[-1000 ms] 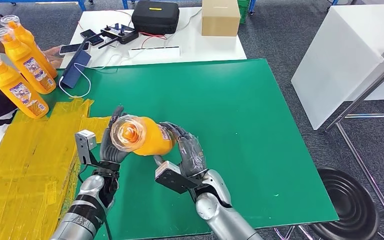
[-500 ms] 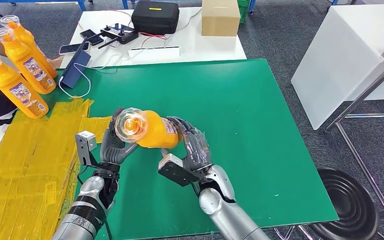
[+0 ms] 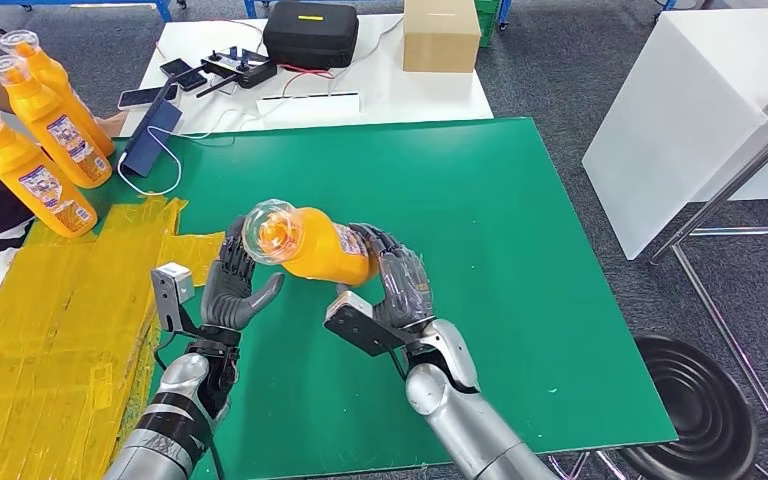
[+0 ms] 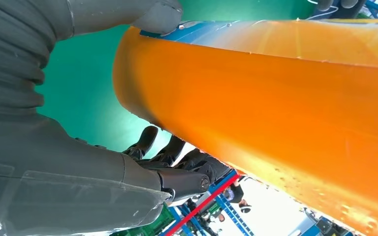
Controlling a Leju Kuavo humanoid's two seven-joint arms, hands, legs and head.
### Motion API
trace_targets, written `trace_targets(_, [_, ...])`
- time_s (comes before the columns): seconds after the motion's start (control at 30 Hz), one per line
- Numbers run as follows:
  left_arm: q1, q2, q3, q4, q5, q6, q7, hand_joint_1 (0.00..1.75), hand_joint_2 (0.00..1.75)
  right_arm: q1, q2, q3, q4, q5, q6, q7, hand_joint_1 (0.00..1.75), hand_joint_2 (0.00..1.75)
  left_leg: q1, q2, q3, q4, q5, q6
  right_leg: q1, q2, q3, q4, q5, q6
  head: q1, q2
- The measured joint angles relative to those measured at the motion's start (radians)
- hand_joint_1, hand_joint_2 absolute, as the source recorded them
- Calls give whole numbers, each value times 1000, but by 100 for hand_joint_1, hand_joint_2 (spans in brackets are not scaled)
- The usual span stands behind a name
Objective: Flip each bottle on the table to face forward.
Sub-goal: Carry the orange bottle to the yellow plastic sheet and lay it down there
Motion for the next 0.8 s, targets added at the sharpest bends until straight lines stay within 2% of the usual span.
trace_targets(0.53, [12,-4,1,-14,-1,0,0,0,175,-25,1,-11,55,46,1,41,175,175,0,0,0,0,0,0,0,0,0,0,0,0,0,0])
trace_targets(0.8, [14,-12,1,-29,-5,-5,1,0,175,-60,19,-11,120,86,8,93,175,175,0,0,0,0,0,0,0,0,0,0,0,0,0,0])
